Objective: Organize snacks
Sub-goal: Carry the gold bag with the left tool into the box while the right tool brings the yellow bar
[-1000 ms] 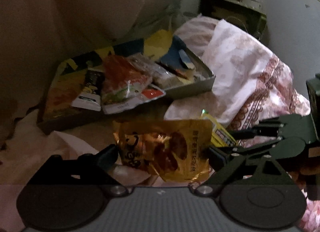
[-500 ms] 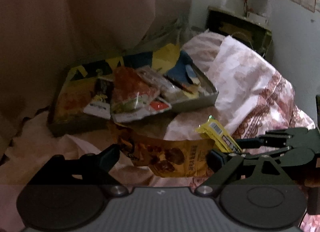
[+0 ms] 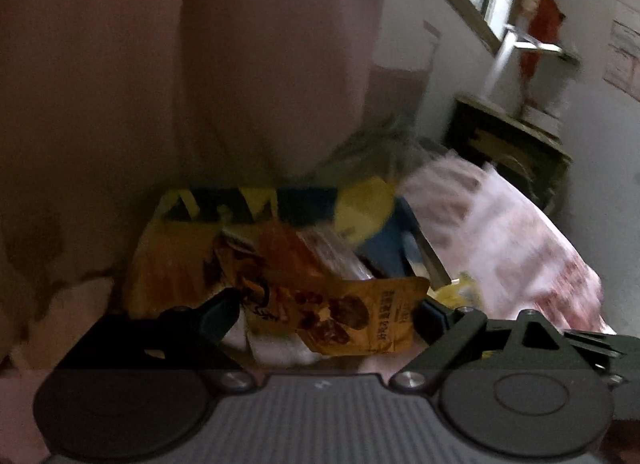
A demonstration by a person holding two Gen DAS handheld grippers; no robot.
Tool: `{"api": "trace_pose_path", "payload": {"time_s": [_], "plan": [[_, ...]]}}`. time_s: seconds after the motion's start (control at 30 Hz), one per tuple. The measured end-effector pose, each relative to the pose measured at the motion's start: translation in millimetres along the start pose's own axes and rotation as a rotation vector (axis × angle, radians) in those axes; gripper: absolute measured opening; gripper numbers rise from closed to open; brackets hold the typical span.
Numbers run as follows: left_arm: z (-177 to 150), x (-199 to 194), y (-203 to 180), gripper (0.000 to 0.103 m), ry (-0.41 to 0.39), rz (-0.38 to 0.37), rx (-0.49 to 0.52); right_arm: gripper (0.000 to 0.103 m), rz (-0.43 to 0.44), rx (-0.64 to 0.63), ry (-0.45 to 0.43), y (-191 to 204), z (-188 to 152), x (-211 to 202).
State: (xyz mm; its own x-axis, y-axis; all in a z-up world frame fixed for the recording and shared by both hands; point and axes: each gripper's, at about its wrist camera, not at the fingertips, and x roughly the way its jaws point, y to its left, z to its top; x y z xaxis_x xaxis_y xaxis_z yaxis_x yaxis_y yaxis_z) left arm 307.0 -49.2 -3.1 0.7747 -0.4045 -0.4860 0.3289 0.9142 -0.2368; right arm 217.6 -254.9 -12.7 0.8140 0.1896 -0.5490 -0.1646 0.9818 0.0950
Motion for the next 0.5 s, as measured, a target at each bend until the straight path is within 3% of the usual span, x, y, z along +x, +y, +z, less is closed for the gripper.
{"api": "trace_pose_path", "payload": {"time_s": [0.2, 0.33, 0.5], "plan": [[32, 43, 29, 0.093, 0.009, 0.024, -0.078, 0.052, -0.036, -0.020, -0.056, -4, 39, 38], [31, 68, 47, 0.093, 0.029, 0.063, -0.127, 0.052, -0.040, -0.022, -0.040, -5, 52, 75], [26, 86, 56, 0.093, 0.031, 0.125, -0.110, 0.052, -0.055, -0.028, -0.039, -1, 57, 107]]}}
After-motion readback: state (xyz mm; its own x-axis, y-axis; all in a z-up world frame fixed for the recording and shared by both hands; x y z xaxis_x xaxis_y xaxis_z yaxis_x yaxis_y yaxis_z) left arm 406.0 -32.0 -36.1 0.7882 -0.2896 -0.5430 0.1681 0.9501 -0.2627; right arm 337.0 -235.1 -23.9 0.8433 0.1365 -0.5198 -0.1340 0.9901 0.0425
